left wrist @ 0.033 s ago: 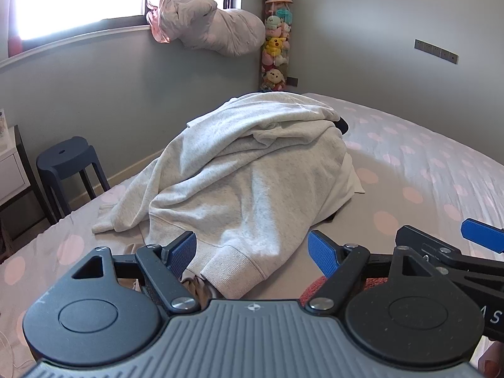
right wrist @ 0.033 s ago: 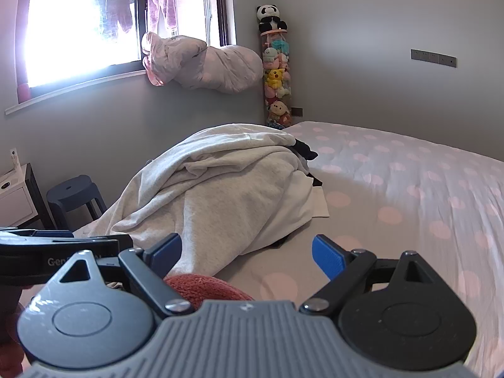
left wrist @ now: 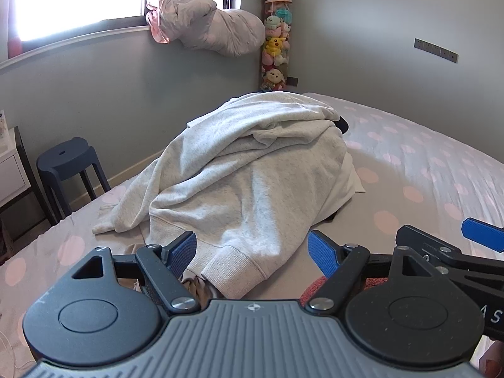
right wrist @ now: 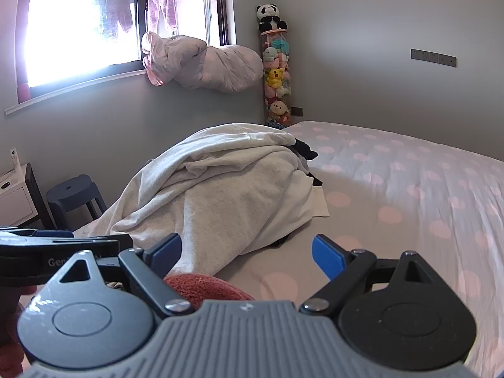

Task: Fold clothes

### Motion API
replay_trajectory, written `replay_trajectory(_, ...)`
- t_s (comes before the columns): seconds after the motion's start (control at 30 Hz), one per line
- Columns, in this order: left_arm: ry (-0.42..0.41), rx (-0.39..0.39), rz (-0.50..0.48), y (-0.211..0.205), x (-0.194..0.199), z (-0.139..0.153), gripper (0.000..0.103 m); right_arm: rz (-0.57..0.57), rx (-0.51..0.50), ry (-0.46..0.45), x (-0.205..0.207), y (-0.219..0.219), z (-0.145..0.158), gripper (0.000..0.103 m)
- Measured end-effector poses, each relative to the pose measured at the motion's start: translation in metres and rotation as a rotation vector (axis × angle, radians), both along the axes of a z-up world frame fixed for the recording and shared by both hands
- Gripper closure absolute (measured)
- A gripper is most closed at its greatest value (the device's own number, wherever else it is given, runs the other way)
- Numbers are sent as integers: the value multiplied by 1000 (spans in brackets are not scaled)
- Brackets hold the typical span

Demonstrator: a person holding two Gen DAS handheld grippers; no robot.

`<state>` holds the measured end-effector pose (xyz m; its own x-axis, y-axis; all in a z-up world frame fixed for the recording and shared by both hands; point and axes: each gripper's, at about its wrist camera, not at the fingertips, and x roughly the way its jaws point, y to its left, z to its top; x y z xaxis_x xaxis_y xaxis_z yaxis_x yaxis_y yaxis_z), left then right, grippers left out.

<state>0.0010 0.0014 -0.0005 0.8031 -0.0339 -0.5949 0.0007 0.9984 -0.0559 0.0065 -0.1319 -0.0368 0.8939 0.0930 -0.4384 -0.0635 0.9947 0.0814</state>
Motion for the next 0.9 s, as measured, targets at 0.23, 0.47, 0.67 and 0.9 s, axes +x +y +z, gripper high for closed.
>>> replay_trajectory(0.23, 15, -9, -12, 6, 2, -6, 25, -6, -15, 10, 2, 6, -7, 12)
replay_trajectory(0.47, 34, 11, -5, -1, 7, -8, 25, -8, -8, 24, 4, 11, -12, 12)
replay_trajectory(0.67, 41, 10, -6, -1, 7, -11, 25, -13, 0, 35, 5, 11, -13, 12)
replay_trajectory(0.9, 48, 13, -3, -2, 7, -12, 25, -14, 6, 45, 4, 9, -12, 12)
